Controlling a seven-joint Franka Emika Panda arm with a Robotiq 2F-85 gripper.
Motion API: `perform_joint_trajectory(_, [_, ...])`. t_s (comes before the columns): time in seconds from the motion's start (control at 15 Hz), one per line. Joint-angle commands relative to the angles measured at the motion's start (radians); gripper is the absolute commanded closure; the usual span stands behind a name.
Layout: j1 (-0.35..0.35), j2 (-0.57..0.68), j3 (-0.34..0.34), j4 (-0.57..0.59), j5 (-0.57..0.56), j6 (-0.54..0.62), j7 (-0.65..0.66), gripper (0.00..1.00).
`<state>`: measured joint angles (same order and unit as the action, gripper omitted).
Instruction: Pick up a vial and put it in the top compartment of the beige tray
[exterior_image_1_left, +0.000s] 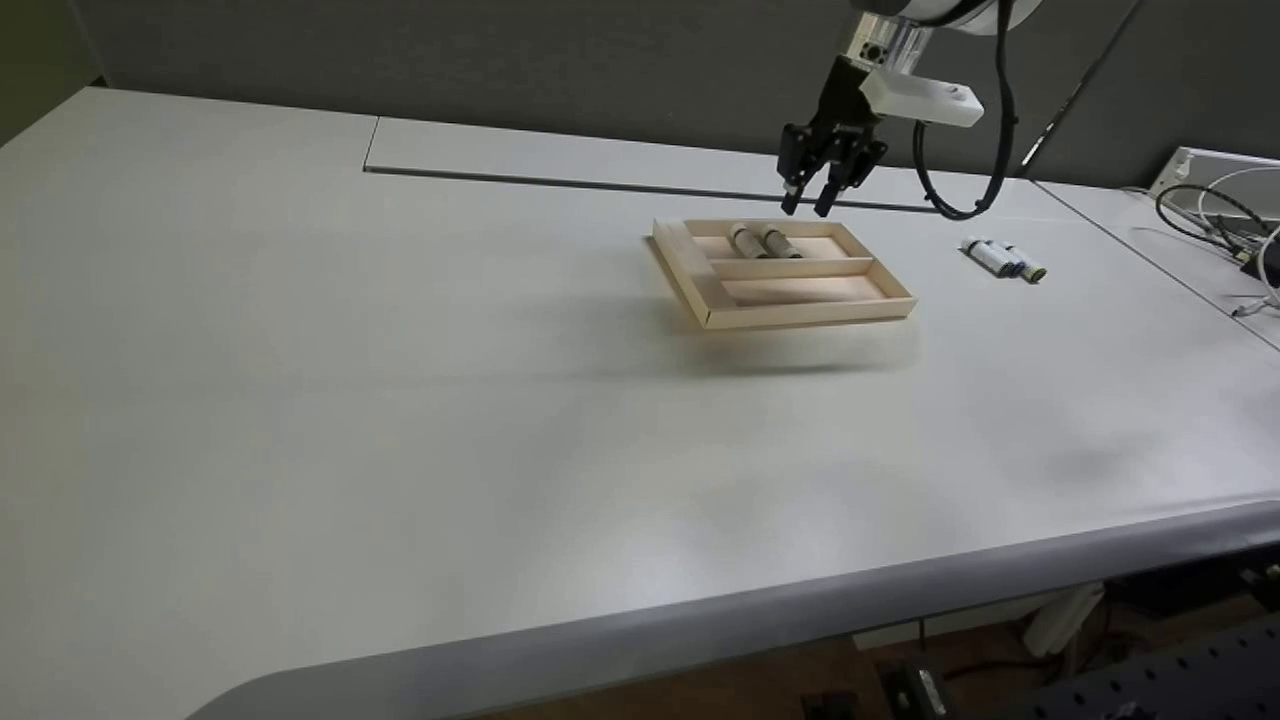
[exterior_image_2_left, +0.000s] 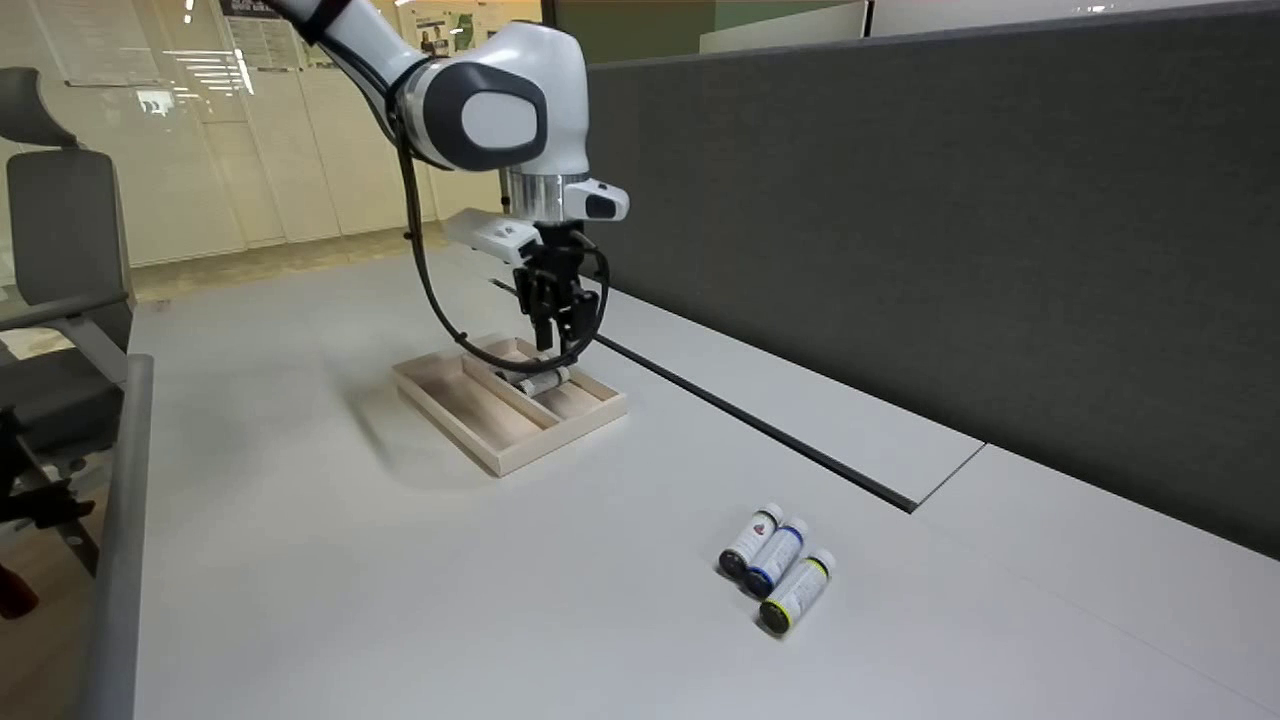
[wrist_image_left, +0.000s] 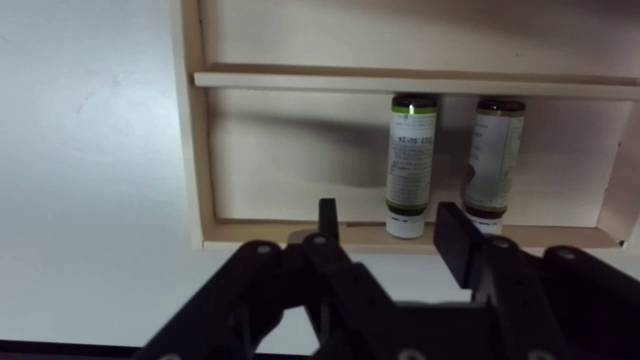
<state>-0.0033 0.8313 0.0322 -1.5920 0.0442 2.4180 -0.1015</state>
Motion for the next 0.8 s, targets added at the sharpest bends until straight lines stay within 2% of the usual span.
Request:
perform_joint_trajectory(0.0, [-0.019, -0.052, -0.001, -0.067, 0.0, -0.007, 0.011, 0.77])
perform_joint_trajectory(0.2, [-0.022, -0.037, -0.009, -0.065, -0.005, -0.008, 0.02, 0.97])
perform_joint_trajectory(0.27, [-0.022, -0.031, -0.011, -0.064, -0.005, -0.01, 0.022, 1.0])
perform_joint_trajectory(0.73, [-0.015, 0.017, -0.016, -0.053, -0.012, -0.01, 0.027, 1.0])
